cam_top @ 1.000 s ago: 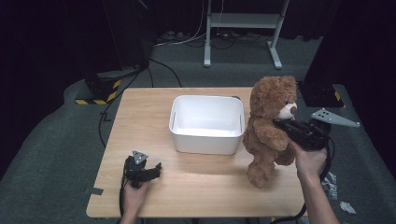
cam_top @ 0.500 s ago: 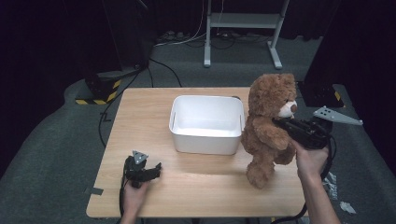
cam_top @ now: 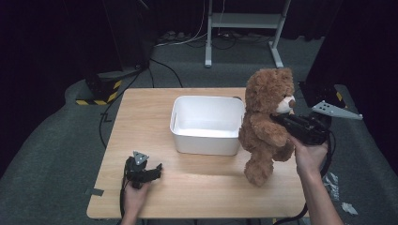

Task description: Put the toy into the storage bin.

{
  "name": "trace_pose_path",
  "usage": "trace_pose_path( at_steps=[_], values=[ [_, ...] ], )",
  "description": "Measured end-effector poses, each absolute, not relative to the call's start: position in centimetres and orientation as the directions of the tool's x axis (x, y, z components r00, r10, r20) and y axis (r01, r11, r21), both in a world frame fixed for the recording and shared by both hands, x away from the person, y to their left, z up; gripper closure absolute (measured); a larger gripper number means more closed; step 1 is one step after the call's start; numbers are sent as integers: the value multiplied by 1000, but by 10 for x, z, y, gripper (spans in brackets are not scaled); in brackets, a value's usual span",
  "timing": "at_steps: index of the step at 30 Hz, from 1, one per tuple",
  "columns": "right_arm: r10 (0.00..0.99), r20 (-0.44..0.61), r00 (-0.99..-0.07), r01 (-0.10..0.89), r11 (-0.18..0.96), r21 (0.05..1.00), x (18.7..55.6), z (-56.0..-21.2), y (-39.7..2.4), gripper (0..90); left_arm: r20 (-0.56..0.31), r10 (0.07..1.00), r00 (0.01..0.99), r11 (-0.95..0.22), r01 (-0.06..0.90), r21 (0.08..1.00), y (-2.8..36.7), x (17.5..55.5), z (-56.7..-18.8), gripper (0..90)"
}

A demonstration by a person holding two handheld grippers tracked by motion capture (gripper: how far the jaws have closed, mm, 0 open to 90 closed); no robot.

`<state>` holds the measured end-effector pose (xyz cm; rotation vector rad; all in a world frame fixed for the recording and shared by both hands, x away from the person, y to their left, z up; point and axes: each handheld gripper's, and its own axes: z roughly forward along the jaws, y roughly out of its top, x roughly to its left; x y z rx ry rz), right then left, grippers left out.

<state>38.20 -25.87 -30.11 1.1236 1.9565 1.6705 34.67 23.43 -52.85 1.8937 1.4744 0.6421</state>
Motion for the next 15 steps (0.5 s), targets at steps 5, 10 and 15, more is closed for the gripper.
trace_pose_path(
  at_steps=[5,10,15],
  values=[
    [729,230,-645,342,6,940,384,-297,-254,782,-7,968,250,-163,655,738,235,347,-528,187],
    [721,229,-654,337,6,942,385,-291,-252,782,-6,968,250,-165,655,737,235,347,-528,187],
    [710,235,-663,329,-5,944,384,-288,-249,781,-6,968,250,-164,655,737,235,347,-528,187]
  ],
)
